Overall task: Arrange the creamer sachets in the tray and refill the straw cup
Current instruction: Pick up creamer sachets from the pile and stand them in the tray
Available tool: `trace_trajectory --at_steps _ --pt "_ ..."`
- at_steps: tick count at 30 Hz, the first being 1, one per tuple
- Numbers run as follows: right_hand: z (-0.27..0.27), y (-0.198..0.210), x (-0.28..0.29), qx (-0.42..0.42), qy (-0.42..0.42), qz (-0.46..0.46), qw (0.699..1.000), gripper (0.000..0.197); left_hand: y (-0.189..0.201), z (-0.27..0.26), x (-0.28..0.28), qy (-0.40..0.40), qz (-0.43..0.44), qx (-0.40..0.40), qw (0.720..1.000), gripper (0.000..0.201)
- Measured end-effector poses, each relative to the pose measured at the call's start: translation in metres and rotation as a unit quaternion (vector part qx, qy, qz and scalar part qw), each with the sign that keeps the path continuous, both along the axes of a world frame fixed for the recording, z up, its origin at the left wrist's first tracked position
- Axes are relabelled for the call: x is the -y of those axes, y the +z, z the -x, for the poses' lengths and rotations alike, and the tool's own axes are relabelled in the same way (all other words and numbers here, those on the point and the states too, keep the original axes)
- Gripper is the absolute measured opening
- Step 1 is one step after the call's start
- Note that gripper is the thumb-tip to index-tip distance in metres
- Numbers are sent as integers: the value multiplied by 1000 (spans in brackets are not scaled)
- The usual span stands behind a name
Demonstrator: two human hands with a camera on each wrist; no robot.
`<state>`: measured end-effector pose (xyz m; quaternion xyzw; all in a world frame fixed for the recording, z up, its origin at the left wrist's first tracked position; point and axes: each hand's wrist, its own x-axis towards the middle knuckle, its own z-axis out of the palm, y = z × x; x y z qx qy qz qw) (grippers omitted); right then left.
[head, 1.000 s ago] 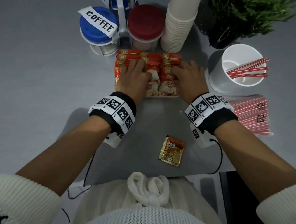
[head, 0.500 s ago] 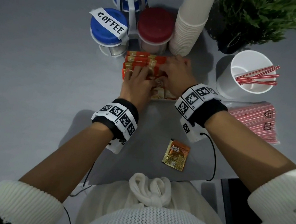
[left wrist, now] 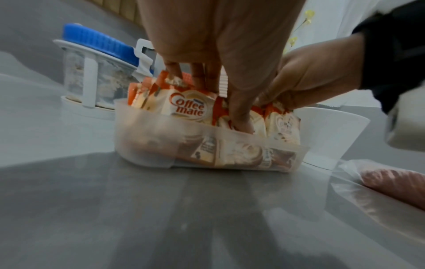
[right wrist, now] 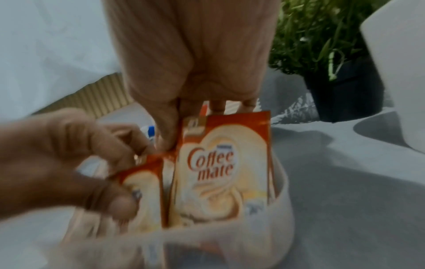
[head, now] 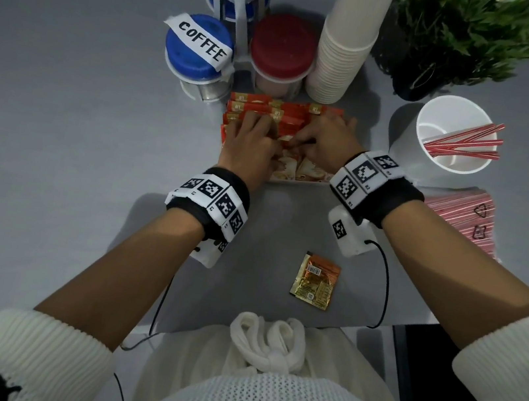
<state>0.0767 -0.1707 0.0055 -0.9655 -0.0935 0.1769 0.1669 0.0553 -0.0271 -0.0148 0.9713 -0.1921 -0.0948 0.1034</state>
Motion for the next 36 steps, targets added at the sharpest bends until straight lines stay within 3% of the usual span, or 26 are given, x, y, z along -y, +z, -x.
trace_trajectory --at_steps 4,10,14,19,21,24,27,30,32,36 --pt "-5 12 19 18 -68 -127 989 19 2 -2 5 -36 -25 -8 999 35" --pt "13 10 36 29 -90 -156 983 26 -1 -3 5 -27 8 24 999 37" --pt "29 7 40 10 -132 -226 965 32 -3 -1 4 -24 43 46 998 45" --pt "30 -5 44 13 -58 -19 998 40 -5 6 3 -15 31 70 997 26" --pt "29 -6 41 19 -28 -1 999 36 -2 5 6 -18 36 83 996 25" --pt "26 -2 33 22 0 9 1000 28 0 2 9 -31 -10 28 999 35" --pt "23 0 29 17 20 56 998 31 -5 1 10 -47 -65 -17 997 43" --pt "24 -1 27 35 33 90 995 32 -4 0 12 -50 -84 -12 995 44" --pt "27 -1 26 47 33 89 994 28 -6 0 12 -51 -91 6 995 41" --pt "30 0 25 40 35 87 995 27 -7 6 9 -37 -112 120 986 36"
